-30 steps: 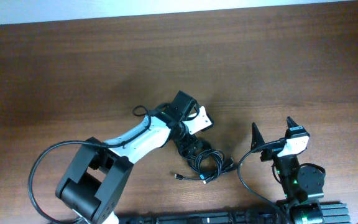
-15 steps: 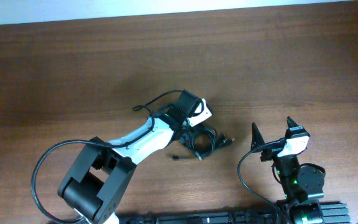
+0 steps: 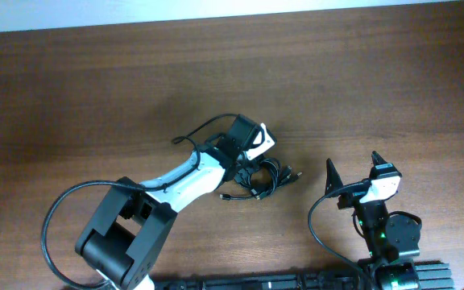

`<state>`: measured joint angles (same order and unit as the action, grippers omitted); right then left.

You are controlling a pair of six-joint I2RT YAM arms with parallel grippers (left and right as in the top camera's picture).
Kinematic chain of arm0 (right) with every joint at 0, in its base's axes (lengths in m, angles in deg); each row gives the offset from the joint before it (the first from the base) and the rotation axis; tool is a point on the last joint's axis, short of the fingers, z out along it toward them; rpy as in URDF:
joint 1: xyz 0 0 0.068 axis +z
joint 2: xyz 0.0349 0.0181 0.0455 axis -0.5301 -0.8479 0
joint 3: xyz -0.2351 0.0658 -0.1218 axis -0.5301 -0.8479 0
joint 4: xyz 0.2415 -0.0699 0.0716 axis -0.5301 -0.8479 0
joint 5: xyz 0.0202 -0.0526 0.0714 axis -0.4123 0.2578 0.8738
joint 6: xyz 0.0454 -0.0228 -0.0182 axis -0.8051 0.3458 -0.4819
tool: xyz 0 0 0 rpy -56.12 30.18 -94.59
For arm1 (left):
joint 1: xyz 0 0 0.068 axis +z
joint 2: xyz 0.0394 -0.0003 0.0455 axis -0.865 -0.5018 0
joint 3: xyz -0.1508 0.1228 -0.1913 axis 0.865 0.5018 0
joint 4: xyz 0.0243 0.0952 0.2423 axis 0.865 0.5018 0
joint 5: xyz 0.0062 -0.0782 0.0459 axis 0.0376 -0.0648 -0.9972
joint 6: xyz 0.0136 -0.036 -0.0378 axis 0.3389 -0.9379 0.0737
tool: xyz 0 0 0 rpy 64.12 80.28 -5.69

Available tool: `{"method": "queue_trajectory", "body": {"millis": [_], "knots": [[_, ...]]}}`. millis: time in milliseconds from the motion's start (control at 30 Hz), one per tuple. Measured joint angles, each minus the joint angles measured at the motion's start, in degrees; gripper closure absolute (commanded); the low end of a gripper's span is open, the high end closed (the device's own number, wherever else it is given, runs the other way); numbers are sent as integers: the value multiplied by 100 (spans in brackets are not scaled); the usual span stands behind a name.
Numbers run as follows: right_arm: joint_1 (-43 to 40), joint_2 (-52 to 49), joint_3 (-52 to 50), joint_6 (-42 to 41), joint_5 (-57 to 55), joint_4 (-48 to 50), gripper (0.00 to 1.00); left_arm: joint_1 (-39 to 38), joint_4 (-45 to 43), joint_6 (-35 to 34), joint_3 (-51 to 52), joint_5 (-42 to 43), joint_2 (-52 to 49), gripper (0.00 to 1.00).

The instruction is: Untangle cables

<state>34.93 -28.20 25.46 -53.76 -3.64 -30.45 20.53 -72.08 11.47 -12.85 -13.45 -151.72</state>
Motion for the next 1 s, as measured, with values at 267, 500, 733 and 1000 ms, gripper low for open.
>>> {"method": "queue_trajectory", "body": {"millis": [267, 500, 733, 1000], "knots": [[0, 0, 0, -2, 0, 0, 1, 0, -28, -4, -74, 7, 507, 100], [0, 0, 0, 0, 0, 0, 1, 7, -267, -9, -166, 20, 1963, 100], [0, 0, 0, -2, -61, 0, 1, 9, -538, -20, -188, 28, 2629, 100], [0, 2, -13, -2, -116, 866, 1, 15, -1082, -146, -188, 535, 2774, 100]]}}
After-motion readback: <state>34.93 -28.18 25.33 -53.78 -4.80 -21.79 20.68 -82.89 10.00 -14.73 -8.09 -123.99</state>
